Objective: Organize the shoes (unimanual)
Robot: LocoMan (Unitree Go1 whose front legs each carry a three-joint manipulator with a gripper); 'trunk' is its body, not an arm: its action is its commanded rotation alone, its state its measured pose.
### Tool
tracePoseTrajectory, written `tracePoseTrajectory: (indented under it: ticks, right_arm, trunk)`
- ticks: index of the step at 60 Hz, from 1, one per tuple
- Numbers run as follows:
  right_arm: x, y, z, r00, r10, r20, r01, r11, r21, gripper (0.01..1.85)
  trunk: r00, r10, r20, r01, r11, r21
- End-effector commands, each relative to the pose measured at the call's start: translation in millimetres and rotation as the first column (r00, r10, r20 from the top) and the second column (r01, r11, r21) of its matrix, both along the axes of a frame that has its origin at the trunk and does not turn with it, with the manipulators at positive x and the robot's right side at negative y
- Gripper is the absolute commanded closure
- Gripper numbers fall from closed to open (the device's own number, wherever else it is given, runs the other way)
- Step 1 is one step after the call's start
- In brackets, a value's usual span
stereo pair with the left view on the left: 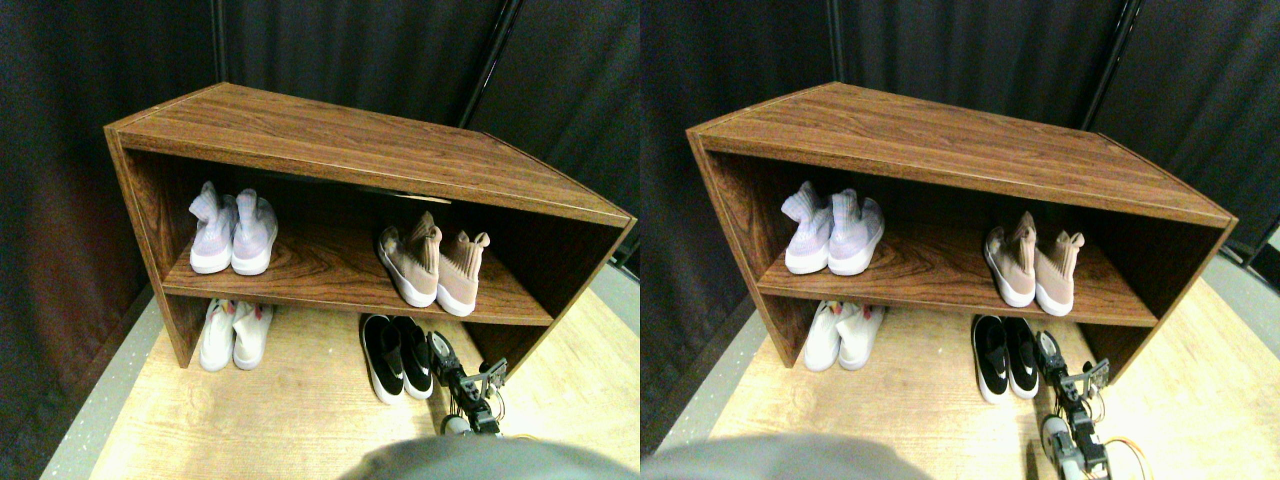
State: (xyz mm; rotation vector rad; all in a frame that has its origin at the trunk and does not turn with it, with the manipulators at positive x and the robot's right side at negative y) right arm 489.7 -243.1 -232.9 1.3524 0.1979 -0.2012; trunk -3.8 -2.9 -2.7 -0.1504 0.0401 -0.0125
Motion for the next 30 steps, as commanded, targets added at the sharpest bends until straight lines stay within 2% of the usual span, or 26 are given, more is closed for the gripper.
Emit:
tracePoseTrajectory:
  ticks: [1, 9, 21, 30]
  right_arm:
    - [0.3, 4, 8, 1.000, 0.001, 0.028, -0.001, 1.000, 0.005, 1.80]
    - [-0.5, 6, 4, 0.998, 0.032, 0.045, -0.031, 0.999, -0.019, 1.80]
    - [-2.9, 0, 6, 0.999, -0.042, 0.027, 0.043, 0.999, -0.018, 1.80]
    - [-0.7, -8, 17, 0.997, -0.051, 0.058, 0.055, 0.997, -0.062, 1.80]
  trunk:
    - [0.9996, 0.008, -0.027, -0.008, 0.9999, -0.012]
    - [0.9994, 0.009, -0.033, -0.009, 0.9999, -0.012]
    - [0.9997, 0.003, -0.024, -0.004, 0.9999, -0.009]
    - [0.9998, -0.006, -0.017, 0.006, 1.0000, -0.005]
